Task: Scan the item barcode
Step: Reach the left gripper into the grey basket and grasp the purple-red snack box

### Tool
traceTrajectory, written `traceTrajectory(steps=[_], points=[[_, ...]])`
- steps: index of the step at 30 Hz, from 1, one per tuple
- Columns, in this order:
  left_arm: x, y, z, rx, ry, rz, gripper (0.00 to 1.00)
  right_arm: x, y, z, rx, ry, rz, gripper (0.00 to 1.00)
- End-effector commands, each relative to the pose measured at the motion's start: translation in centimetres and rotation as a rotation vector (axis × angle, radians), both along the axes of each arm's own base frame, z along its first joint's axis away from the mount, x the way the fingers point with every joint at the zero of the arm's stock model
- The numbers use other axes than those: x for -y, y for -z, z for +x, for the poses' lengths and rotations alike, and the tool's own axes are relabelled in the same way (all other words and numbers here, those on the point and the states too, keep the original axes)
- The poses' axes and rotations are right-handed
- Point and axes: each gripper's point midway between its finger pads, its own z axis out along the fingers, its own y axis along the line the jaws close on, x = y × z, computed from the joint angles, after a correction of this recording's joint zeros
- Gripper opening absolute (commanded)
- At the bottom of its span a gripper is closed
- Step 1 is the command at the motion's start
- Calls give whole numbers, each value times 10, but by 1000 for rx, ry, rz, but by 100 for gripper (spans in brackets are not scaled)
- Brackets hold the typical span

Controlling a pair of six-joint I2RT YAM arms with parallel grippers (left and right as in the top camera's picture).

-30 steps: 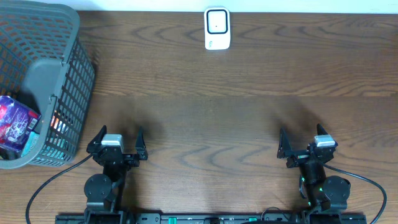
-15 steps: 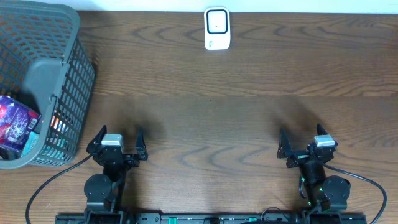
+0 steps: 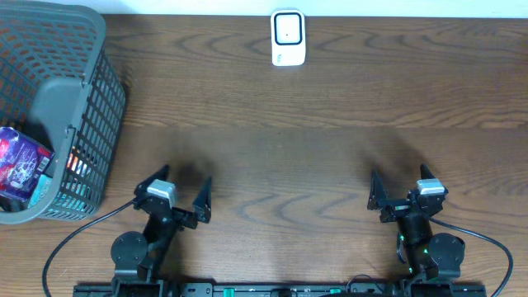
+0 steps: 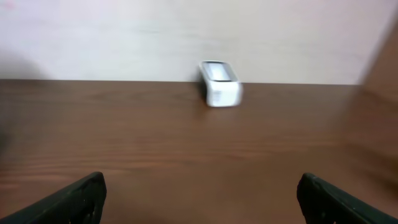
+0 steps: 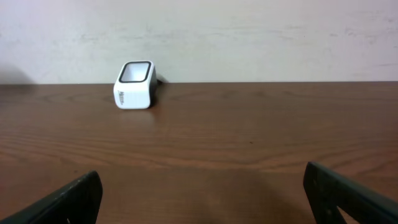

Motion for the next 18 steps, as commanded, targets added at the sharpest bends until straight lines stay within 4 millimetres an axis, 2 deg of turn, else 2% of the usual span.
traceTrajectory(steps=[1,4,8,13,16,18], points=[[30,2,-16,-11,195,-46,98,0,1,0,0,0,-7,99],[38,-31,-22,133,261,-43,98,0,1,0,0,0,-7,99],[35,-103,-38,419,250,-59,98,0,1,0,0,0,-7,99],[-2,-185,-54,656,23,-104,98,0,1,0,0,0,-7,99],[-20,-231,-61,752,-112,-32,98,0,1,0,0,0,-7,99],[-30,-253,-53,735,-190,7,98,0,1,0,0,0,-7,99]])
